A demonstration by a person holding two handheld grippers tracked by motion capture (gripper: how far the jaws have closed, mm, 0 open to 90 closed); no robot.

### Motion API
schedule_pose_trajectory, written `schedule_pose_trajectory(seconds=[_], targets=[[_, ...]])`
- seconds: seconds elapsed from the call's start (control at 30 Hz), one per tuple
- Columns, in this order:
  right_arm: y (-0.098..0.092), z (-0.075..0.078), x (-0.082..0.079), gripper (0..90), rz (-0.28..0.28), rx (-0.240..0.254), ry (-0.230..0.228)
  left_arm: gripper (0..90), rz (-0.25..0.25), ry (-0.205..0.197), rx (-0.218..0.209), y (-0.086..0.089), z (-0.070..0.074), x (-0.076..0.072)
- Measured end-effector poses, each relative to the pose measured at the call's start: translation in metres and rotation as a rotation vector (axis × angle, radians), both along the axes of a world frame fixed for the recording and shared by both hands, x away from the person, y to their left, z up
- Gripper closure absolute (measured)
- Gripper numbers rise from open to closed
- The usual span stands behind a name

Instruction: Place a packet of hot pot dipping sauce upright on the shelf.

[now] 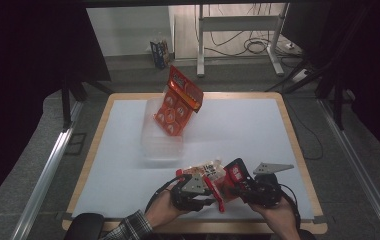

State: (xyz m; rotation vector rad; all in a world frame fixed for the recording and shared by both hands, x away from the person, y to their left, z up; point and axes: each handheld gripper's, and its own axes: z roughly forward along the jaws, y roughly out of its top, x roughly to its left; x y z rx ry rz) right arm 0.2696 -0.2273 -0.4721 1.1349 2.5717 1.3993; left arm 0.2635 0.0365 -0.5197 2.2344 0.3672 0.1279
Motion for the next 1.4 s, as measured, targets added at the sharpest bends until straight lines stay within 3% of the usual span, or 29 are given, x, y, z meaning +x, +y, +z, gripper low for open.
schedule_pose_trajectory(seconds=[0.1,0.23,0.53,0.93,1.4], targets=[[-0.004,0.006,0.002,70.1,-0.012,0.007,-0.019,53.1,0.008,-0.022,-0.008,0.004,0.004,-0.003],[-0.008,0.015,0.003,70.0,-0.018,0.012,-0.056,39.1,0.028,-0.019,-0.043,0.010,0.006,-0.007],[-0.009,0.026,0.015,70.1,-0.006,0.019,-0.090,19.7,0.060,-0.027,-0.034,0.029,0.006,-0.015],[-0.001,0.033,0.041,70.1,0.056,0.108,-0.070,13.3,0.136,-0.060,-0.032,0.057,0.007,-0.026],[0.026,0.057,0.064,70.1,0.037,0.041,-0.157,10.1,0.205,-0.123,-0.007,0.079,0.008,-0.037]])
